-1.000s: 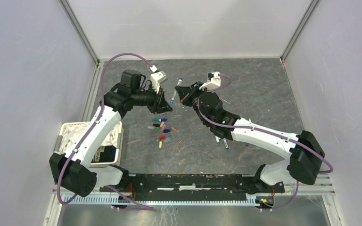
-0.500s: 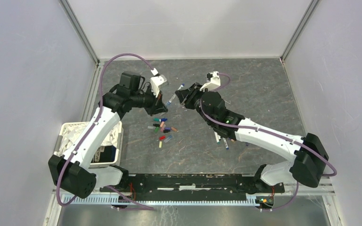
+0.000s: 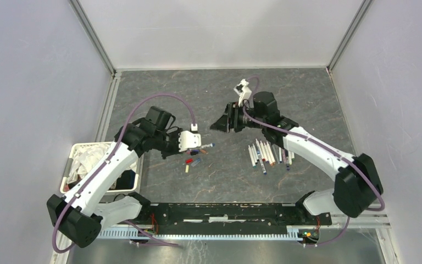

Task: Open the pen caps
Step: Pick up the pen from the center of the board.

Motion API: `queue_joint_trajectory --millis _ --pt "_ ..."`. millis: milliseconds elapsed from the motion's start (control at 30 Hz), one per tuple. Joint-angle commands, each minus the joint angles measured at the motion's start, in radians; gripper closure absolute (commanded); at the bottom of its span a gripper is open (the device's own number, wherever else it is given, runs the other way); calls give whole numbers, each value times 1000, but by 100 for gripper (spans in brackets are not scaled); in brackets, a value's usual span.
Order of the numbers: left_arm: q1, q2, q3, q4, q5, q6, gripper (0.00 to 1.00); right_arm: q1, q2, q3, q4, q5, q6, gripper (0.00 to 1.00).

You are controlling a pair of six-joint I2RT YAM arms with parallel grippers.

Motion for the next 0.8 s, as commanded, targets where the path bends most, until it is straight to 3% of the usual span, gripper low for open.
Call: queue_joint_trajectory --millis 0,433,600,700,767 --pt "-72 -8 -3 -65 -106 144 98 15 73 33 -9 -301 -31 34" --pt "-153 28 9 -65 -169 158 98 155 261 118 25 -445 -7 33" --pt "-154 29 13 -64 -180 168 98 204 310 134 46 -471 -4 37" --pt "-154 28 12 -64 -187 173 98 221 324 136 54 -483 -3 43" --pt "-154 25 12 -66 -187 177 98 224 327 133 57 -483 -3 53"
